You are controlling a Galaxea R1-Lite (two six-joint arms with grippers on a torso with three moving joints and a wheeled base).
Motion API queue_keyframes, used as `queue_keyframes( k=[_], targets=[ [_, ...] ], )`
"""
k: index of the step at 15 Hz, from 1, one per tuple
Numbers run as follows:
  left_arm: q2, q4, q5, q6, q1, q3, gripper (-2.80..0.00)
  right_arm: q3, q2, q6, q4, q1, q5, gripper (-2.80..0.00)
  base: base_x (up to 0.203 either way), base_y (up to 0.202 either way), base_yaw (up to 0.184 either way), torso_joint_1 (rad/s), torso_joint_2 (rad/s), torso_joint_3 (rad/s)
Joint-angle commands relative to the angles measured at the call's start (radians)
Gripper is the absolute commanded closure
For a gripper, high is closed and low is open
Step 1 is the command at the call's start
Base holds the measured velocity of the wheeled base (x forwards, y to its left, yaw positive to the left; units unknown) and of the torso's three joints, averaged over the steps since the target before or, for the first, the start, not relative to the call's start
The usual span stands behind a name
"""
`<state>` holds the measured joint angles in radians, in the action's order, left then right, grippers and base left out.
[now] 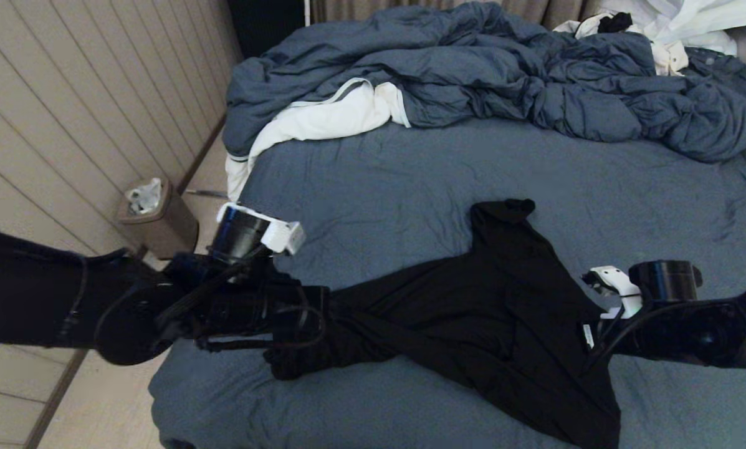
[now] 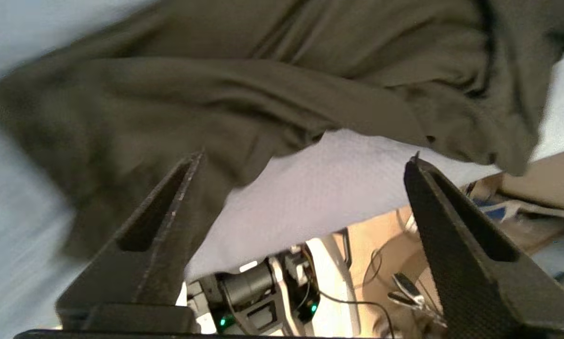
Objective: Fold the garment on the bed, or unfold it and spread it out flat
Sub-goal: Unford the black T-shirt
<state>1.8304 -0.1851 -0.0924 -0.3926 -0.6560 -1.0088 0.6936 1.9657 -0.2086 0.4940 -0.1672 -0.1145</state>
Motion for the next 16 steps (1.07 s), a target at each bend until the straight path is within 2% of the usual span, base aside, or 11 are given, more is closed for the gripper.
queue_keyframes(
  k=[1, 5, 9, 14, 15, 16],
  targets=[
    [0.203, 0.020, 0.004, -0.002, -0.031, -0.113, -2.80, 0.000, 0.002, -0.002, 0.003, 0.002, -0.001, 0.00, 0.000, 0.000, 0.000, 0.000, 0.00, 0.000],
    [0.289, 0.017, 0.018, 0.001, -0.033, -0.161, -2.80, 0.001, 0.006, -0.002, 0.004, 0.000, -0.001, 0.00, 0.000, 0.000, 0.000, 0.000, 0.00, 0.000],
    [0.357, -0.037, 0.094, 0.026, -0.034, -0.172, -2.80, 0.001, 0.009, -0.002, 0.012, 0.000, -0.001, 0.00, 0.000, 0.000, 0.000, 0.000, 0.00, 0.000],
    [0.395, -0.063, 0.106, 0.032, -0.016, -0.202, -2.80, -0.003, 0.016, -0.002, 0.037, 0.000, -0.001, 0.00, 0.000, 0.000, 0.000, 0.000, 0.00, 0.000],
    [0.397, -0.062, 0.110, 0.032, -0.016, -0.207, 0.00, -0.002, 0.016, -0.002, 0.035, 0.000, -0.001, 0.00, 0.000, 0.000, 0.000, 0.000, 0.00, 0.000],
    [0.395, -0.060, 0.111, 0.032, -0.016, -0.211, 0.00, -0.002, 0.016, -0.002, 0.035, 0.000, -0.001, 0.00, 0.000, 0.000, 0.000, 0.000, 0.00, 0.000]
  ],
)
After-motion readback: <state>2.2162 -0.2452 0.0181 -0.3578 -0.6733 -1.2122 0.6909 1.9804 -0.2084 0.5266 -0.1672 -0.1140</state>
